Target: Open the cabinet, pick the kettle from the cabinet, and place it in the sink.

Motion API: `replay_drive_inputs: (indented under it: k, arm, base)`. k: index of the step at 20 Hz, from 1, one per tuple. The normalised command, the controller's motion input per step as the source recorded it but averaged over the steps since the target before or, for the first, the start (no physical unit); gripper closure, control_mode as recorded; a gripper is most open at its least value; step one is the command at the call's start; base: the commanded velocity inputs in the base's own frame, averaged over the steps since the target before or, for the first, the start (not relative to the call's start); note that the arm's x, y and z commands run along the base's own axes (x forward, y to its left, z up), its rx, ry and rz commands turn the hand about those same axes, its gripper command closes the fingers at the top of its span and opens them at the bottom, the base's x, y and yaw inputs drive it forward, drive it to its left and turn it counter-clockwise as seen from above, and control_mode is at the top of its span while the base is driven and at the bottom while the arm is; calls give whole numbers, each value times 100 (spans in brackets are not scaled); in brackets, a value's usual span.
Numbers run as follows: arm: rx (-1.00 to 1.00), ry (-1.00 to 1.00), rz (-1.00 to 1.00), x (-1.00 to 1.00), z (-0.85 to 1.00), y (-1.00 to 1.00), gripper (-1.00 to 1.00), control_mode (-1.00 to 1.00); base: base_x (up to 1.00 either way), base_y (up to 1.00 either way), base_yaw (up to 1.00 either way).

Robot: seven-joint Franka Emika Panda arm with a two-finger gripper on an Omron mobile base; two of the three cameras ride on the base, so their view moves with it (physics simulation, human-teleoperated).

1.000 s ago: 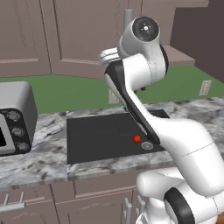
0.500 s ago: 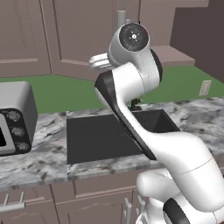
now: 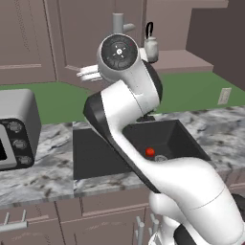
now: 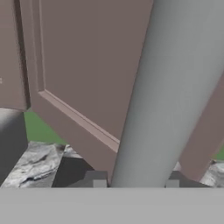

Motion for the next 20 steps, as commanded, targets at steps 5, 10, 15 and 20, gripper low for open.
replay_drive_inputs:
  k: [5,10,15,20]
  arm:
    - [0,0,-5,-24,-1,65,100,-100]
    - [0,0,-3,-18,-3,68,100,-100]
    - [0,0,-2,-5,-11,52,-100,-100]
    - [3,0,-5,-6,-20,23,-100,-100]
  base:
    - [0,0,0]
    - [0,0,0]
    - [0,0,0]
    - [0,0,0]
